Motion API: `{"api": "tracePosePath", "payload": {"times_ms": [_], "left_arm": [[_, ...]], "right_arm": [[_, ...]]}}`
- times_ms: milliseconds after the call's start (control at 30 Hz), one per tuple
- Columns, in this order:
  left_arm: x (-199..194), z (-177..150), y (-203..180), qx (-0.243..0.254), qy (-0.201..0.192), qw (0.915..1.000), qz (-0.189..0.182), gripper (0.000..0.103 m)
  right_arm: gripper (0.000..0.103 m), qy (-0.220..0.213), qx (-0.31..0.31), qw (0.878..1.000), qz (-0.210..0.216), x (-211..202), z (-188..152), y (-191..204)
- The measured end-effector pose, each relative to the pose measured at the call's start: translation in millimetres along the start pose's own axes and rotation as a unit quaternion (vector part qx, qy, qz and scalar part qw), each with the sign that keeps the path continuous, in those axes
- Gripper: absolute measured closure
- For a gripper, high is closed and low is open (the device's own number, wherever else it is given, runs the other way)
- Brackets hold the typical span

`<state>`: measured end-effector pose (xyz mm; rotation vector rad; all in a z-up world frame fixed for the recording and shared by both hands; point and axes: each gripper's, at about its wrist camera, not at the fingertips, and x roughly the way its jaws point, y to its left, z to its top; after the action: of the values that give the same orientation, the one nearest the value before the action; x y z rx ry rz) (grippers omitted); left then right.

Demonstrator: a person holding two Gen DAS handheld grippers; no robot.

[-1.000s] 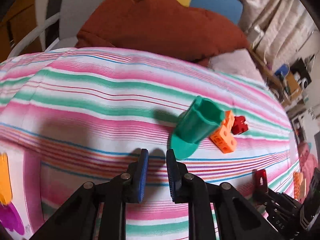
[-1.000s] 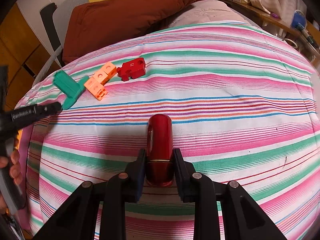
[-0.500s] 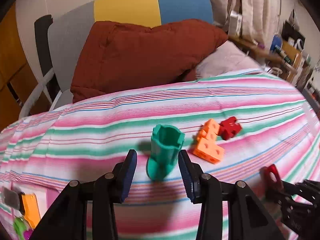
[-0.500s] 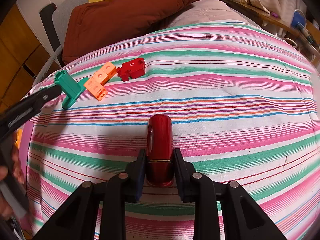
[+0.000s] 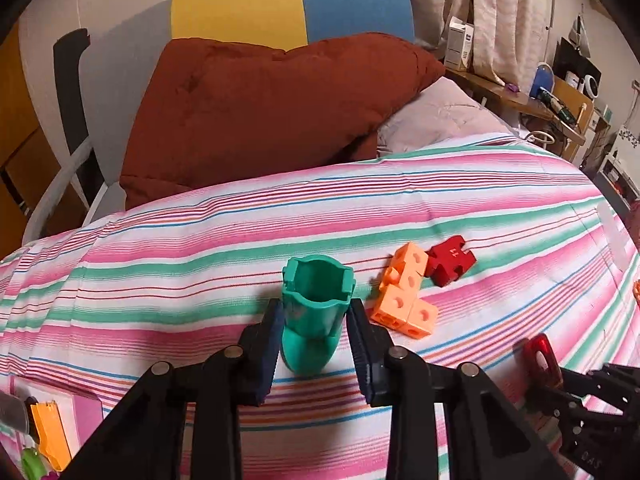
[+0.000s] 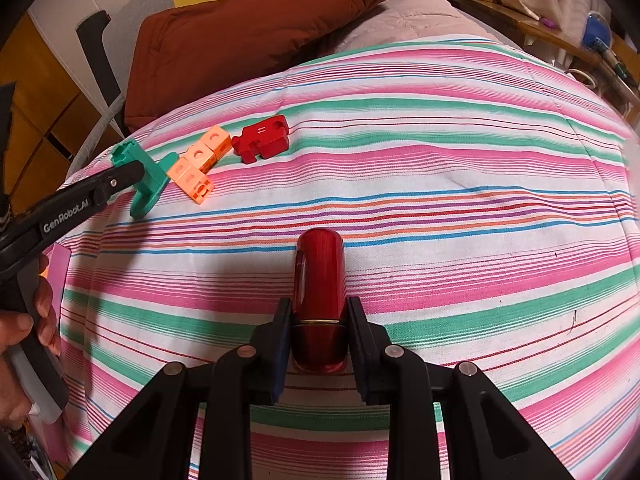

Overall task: Organize rigid objects
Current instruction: 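Carry the teal piece over the tray with the left tool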

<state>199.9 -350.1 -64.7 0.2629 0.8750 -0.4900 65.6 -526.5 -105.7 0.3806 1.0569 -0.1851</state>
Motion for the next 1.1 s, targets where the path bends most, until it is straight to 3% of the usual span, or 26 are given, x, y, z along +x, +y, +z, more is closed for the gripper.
{"api": "tracePosePath", "payload": {"times_ms": [200,433,733,933,1100], "left_arm": [[-20,-14,6,-0.018,-0.01,0.9998,-0.007,0.071],[-49,-53,20,-0.067,-0.01,0.9971,-0.033,0.071],[-103,-91,57,-0.119,-0.035,0.9914,-0.041,0.071],[-135,-102,101,-0.143,-0.06,0.9878,-0.01,0.071],[-129,-111,143,-0.175,-0.041,0.9833,0.024,0.071]], "right_arm": [[0.076,-0.002,-0.004,1.0,-0.004,2,0,4],[0.076,-0.007,-0.015,1.0,-0.011,3,-3,8],[0.076,-0.018,-0.025,0.999,-0.018,3,-6,11],[0.076,-0.023,-0.022,0.999,-0.021,-1,-9,10],[0.076,-0.019,-0.024,0.999,-0.03,-2,-12,14]]}}
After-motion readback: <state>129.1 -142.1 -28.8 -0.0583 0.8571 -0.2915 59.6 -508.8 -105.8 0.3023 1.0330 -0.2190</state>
